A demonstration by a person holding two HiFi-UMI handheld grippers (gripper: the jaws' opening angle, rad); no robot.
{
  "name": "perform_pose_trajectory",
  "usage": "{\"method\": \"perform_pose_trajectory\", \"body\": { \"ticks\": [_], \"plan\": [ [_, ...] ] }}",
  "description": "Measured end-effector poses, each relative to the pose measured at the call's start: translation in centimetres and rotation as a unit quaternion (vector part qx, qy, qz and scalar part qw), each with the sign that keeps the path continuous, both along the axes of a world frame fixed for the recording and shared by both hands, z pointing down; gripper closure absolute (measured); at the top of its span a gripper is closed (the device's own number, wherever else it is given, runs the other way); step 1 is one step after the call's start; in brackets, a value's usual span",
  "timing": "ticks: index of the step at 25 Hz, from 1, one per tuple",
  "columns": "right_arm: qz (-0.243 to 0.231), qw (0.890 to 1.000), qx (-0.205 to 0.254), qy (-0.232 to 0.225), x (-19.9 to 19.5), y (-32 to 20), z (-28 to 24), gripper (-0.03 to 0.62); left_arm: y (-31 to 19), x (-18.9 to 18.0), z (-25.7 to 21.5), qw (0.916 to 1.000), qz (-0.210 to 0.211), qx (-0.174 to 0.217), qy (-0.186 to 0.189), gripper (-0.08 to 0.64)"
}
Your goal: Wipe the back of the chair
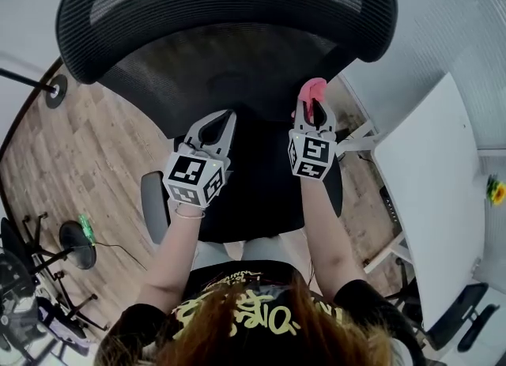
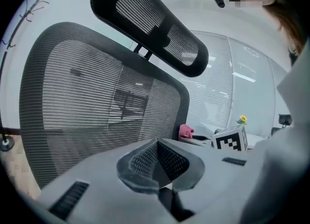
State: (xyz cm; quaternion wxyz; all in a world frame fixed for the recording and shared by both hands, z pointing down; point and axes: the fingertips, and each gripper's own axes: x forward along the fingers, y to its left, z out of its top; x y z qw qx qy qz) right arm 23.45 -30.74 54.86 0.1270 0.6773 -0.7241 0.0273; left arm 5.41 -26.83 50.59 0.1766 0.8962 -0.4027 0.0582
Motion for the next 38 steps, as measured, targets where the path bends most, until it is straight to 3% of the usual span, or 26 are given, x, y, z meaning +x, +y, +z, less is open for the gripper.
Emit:
{"method": "perform_pose_trajectory", "body": {
  "ticks": [17, 38],
  "plan": [
    [-0.006, 1.000, -0.009, -0.010, -5.0, -0.7, 0.5, 0.525, -1.1, -6.0, 0.4, 0.9993, -0.036, -0.006, 0.007, 0.569],
    [-0.074, 0.997, -0.002, -0.009, -14.4, -0.8, 0.3, 0.525, -1.3, -12.0, 0.2, 0.9974, -0.072, -0.006, 0.006, 0.569]
  ]
}}
